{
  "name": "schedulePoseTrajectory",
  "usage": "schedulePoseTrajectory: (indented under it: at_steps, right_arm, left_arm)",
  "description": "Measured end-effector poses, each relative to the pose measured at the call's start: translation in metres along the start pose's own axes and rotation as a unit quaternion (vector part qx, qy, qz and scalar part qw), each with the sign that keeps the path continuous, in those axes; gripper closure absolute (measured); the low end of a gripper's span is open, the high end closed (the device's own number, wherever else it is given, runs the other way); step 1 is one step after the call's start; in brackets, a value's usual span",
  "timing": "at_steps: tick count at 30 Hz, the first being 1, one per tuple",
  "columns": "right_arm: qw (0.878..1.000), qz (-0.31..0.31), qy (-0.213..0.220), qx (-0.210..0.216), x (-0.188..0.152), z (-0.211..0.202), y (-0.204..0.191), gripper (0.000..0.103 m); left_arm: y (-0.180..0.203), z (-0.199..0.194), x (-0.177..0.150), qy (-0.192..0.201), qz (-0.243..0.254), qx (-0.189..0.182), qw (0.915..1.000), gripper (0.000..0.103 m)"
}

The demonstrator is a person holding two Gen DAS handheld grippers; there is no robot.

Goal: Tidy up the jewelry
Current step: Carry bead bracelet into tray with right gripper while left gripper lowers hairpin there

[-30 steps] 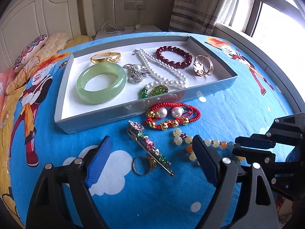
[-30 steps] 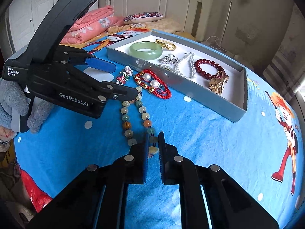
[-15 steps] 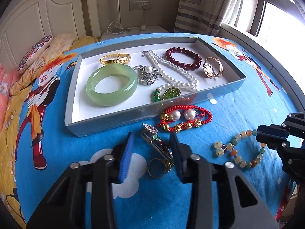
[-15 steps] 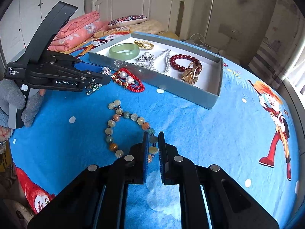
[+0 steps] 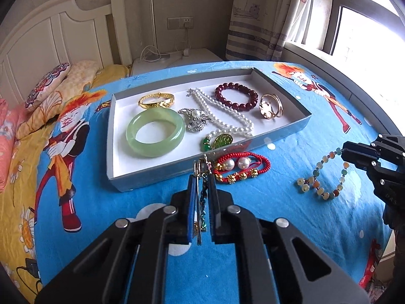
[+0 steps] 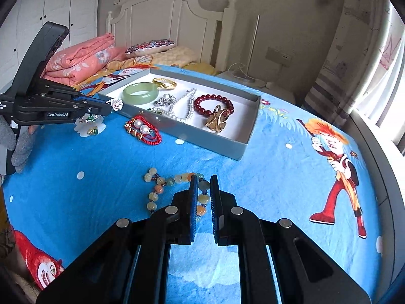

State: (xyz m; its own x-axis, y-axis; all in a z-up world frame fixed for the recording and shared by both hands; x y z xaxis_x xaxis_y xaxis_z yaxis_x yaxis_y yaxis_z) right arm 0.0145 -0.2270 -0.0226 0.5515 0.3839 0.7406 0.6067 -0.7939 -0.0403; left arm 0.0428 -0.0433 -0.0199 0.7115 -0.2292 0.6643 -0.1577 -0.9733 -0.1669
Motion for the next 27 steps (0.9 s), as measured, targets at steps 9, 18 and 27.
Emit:
schedulePoseTrajectory:
  at_steps: [9, 18, 27]
  right_arm:
    - [0.999, -0.006, 0.027, -0.019, 0.02, -0.019, 0.011, 0.093]
    - [0.998, -0.019, 0.043, -0.034, 0.041, -0.027, 0.017, 0.093]
    - [0.997, -0.036, 0.057, -0.032, 0.074, -0.021, 0.015, 0.093]
  left_arm:
    - [-0.023, -0.011, 0.015, 0.013, -0.007, 0.015, 0.9998, 0.094]
    - [-0.028, -0.007, 0.022, 0.011, -0.002, 0.021, 0.9997, 0.094]
    - [-0.019, 0.009, 0.038, 0.006, 0.018, 0.027, 0.9995, 0.094]
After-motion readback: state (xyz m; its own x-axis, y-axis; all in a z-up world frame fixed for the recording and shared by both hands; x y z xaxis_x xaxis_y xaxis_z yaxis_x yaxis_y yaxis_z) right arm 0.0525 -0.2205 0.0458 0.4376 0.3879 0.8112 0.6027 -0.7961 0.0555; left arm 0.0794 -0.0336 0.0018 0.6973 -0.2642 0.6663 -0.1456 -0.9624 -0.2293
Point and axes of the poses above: each gripper's, at about its wrist camera, not at the fingertips, and z roughly the way its jaws point, y to its right, x to its top, the point moved 9 cm from there along z, roughly the way its jaws point, and after that the axes turned 13 degrees about x, right-handed, at the moved point
